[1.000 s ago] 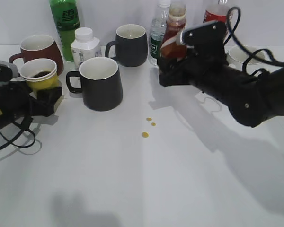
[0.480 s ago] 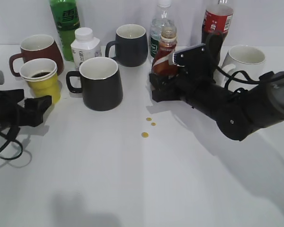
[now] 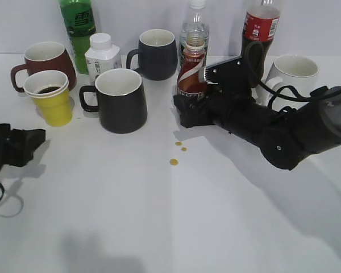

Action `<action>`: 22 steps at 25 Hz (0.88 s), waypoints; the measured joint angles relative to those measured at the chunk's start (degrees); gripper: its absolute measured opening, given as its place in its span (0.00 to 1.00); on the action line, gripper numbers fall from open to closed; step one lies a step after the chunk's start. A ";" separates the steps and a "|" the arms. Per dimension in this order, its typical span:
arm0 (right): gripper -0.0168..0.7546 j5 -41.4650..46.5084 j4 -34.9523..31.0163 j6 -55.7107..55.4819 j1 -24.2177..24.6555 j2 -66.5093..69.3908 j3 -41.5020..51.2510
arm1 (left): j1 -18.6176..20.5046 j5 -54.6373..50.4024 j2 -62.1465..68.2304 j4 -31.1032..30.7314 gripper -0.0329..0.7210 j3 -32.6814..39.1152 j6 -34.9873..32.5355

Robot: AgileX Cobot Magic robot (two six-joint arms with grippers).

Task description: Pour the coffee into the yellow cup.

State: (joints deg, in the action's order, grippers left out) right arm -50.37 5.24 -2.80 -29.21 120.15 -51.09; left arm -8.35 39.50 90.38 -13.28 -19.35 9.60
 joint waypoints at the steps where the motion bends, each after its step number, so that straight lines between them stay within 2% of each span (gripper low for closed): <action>1: 0.81 0.36 0.00 0.00 0.00 0.00 0.00 | 0.00 -2.19 -1.30 0.00 0.82 0.00 1.62; 6: 0.82 1.39 -0.20 0.00 -0.07 -2.70 2.75 | 0.00 -13.62 -9.40 0.05 0.82 0.00 8.82; 12: 0.82 9.10 -0.40 -0.06 -0.11 -10.09 8.02 | -1.77 -29.75 -19.08 1.78 0.82 -0.36 10.97; 17: 0.80 25.59 1.20 -2.60 -0.11 -17.69 8.77 | -5.73 -49.33 -27.24 4.84 0.82 -4.79 11.14; 22: 0.78 46.14 1.67 -5.99 -0.11 -26.65 8.77 | -8.54 -74.96 -34.30 7.45 0.82 -12.46 11.14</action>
State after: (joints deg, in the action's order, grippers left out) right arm -4.23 6.91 -8.79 -29.32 93.50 -42.32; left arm -16.89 -35.46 56.07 -5.83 -31.82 20.74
